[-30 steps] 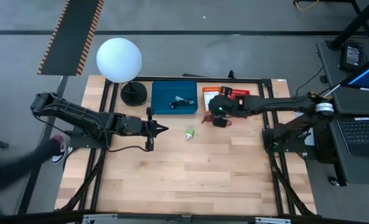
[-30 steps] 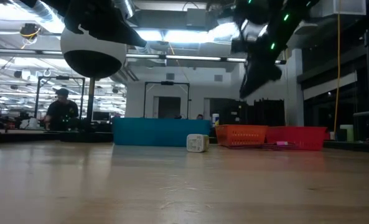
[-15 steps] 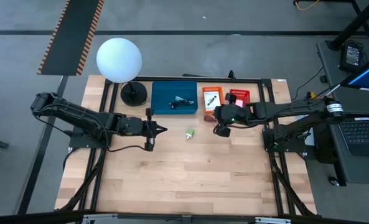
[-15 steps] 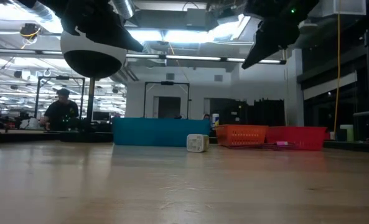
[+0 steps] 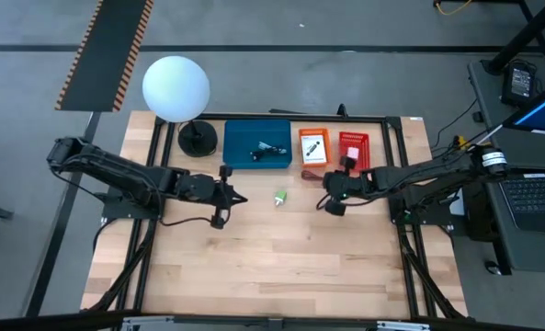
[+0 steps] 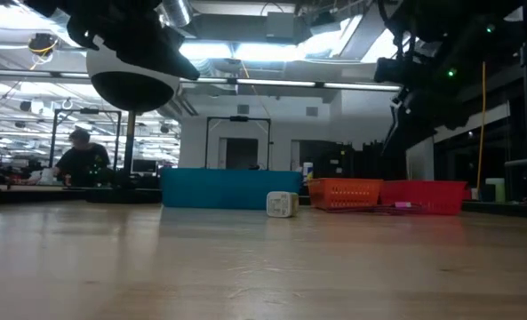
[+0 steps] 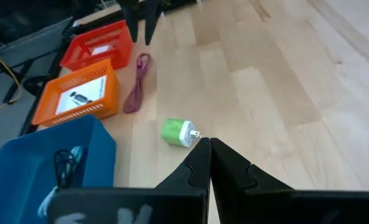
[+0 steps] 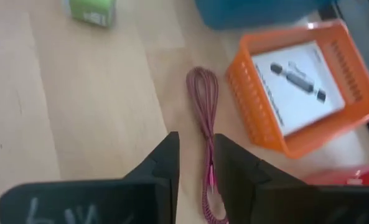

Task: Pick and place items into bin
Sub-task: Put the pink charger cable into the blue bin

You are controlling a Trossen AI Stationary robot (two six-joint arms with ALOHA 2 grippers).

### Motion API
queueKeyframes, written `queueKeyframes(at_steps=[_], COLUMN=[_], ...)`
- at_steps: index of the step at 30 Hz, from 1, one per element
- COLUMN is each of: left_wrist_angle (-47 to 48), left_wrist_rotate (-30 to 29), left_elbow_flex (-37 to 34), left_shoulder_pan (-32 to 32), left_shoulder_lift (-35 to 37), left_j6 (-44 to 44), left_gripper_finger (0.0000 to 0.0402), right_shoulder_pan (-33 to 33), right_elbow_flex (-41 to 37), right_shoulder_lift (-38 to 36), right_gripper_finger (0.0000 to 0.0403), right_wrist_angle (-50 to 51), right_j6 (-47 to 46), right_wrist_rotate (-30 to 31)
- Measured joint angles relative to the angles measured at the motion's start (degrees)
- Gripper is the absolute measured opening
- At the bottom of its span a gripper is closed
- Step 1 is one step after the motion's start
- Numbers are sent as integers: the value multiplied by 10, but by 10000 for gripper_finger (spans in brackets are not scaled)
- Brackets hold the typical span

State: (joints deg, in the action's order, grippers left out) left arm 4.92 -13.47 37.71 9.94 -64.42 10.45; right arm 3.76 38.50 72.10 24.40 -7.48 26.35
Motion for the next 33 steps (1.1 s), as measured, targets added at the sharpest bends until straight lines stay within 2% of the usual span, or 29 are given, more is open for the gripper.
queueKeyframes(at_steps=[15, 19, 25, 28, 33], left_wrist_angle=[-61, -64, -72, -77, -78], left_wrist_rotate=[9, 12, 16, 16, 16], left_elbow_flex=[0, 0, 0, 0, 0], left_shoulder_pan=[-22, -22, -22, -22, -22], left_shoulder_lift=[-134, -148, -148, -148, -148], left_j6=[-3, -3, -3, -3, -3], left_gripper_finger=[3, 3, 3, 3, 3], right_shoulder_pan=[-12, -33, -57, -63, -63], right_elbow_flex=[-3, -3, -3, -3, -3], right_shoulder_lift=[18, 36, 75, 92, 106], right_gripper_finger=[79, 79, 80, 93, 144], right_wrist_angle=[21, 35, 24, 19, 5], right_j6=[-70, -86, -57, -44, -31], right_wrist_rotate=[-8, -30, -42, -42, -42])
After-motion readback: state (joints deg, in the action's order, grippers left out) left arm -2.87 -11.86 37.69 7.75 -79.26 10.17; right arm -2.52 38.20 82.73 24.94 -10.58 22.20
